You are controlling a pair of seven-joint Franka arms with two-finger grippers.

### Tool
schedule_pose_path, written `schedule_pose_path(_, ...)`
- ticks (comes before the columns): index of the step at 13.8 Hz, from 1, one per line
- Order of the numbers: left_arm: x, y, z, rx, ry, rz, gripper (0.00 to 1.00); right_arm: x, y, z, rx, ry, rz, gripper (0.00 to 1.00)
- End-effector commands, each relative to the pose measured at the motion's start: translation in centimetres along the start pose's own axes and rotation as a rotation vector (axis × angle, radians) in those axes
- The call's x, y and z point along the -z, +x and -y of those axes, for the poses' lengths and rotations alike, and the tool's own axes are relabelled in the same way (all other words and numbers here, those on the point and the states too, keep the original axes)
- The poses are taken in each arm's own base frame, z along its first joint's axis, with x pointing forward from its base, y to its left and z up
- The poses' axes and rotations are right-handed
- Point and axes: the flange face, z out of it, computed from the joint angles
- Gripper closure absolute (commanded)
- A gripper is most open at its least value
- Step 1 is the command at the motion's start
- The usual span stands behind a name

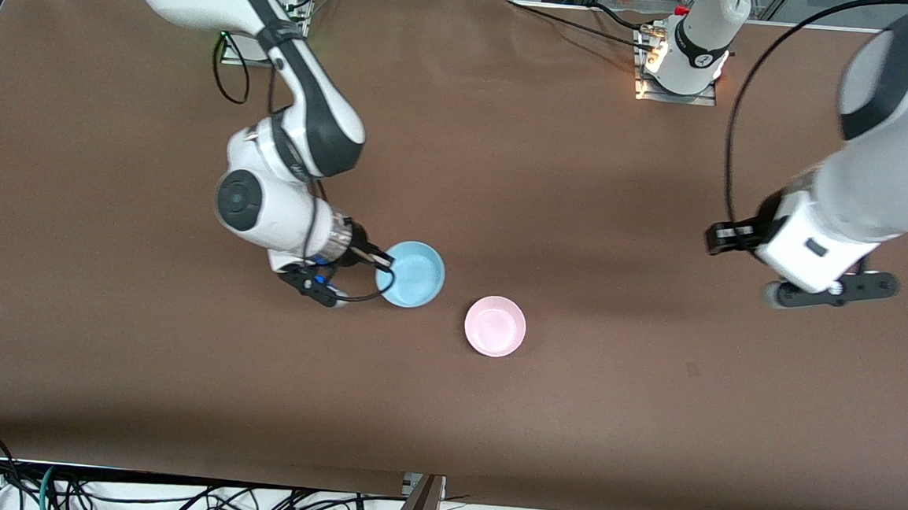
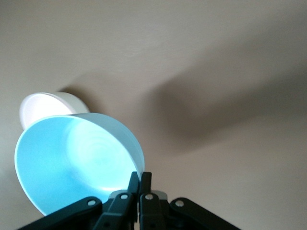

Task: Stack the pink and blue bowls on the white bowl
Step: 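Carry the blue bowl over the pink bowl while the left gripper retracts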

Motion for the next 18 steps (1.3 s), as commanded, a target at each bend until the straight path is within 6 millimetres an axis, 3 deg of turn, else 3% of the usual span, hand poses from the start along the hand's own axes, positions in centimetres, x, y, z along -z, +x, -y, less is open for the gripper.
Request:
schedule_pose_path(1,0.3,-0.9,3.9,-0.091,0.005,0.024,0.42,-2.5,-0.7,3.2,-0.083,0.067,-0.044,1.0)
schedule_pose_path(7,0.2,-1.4,3.9,-0.108,0.001,-0.01,0.45,-7.3,-3.1,6.4,-0.119,0.177,-0.106,1.0)
schedule_pose_path(9,-0.3,-2.9,4.1,-0.109,0.001,-0.062,0.45,-8.6,-3.8,7.4,-0.099,0.192,-0.116,1.0)
schedule_pose_path(13,-2.4,-7.5,5.0,-0.195,0.02,-0.097,0.45,-9.6,-3.4,7.7,-0.07,0.203,-0.154,1.0)
schedule_pose_path(16,-3.5,-8.9,5.1,-0.203,0.021,-0.143,0.42,-10.4,-3.4,7.8,-0.05,0.196,-0.17,1.0)
schedule_pose_path(18,-3.7,-8.7,4.6,-0.197,0.02,-0.143,0.34,-11.3,-3.7,7.8,-0.027,0.194,-0.19,1.0)
